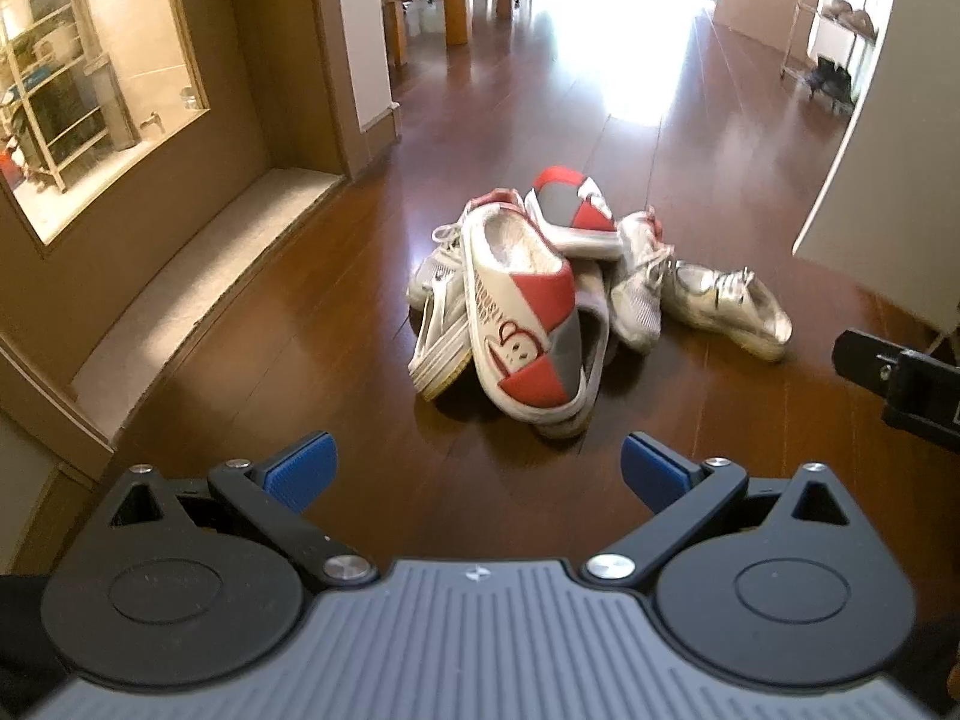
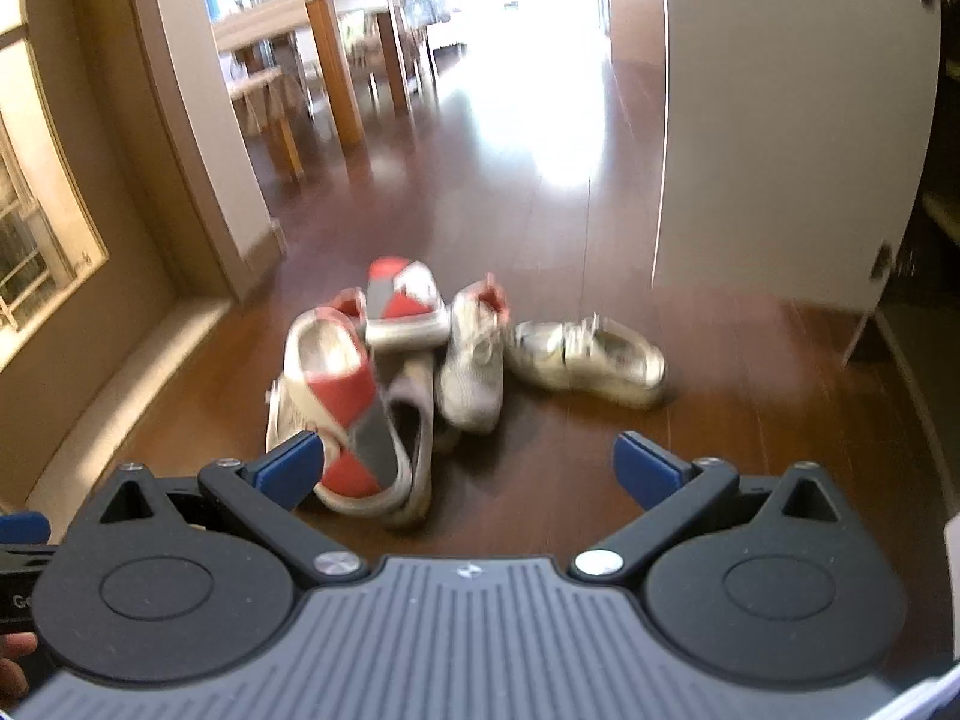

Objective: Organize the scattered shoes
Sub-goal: 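Move the right tool down over the red-grey slipper in the pile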

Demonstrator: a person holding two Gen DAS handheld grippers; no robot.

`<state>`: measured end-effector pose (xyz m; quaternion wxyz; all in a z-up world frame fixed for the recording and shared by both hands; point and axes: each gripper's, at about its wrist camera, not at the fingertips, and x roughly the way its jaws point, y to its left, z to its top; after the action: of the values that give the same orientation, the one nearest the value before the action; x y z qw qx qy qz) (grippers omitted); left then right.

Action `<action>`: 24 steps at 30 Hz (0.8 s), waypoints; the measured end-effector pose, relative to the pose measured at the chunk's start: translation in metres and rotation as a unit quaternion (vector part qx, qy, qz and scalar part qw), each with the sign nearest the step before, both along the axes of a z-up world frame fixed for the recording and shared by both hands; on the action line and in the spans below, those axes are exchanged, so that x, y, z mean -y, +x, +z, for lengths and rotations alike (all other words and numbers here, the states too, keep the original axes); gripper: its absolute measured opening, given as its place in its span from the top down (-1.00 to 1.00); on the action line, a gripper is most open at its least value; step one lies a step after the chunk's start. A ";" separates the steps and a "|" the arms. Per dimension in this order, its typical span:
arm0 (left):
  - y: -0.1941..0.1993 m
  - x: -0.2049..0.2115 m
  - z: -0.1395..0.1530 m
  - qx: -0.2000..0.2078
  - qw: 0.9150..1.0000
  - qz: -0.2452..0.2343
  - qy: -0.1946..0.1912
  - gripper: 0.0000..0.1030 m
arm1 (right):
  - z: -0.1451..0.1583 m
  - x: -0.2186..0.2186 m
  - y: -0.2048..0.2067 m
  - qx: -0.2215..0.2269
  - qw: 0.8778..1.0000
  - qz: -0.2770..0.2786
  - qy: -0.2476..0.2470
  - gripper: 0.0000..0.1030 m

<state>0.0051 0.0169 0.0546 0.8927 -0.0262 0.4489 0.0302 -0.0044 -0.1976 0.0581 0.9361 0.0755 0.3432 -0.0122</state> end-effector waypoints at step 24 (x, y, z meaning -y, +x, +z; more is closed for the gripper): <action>0.119 -0.006 0.020 -0.042 0.991 -0.094 0.089 -0.98 | 0.052 0.043 0.075 0.018 0.997 0.066 0.034 -0.98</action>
<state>0.1237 0.0226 0.0741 0.8708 0.0966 0.4819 -0.0126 0.0702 -0.2404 0.1101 0.9378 0.0842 0.3309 0.0625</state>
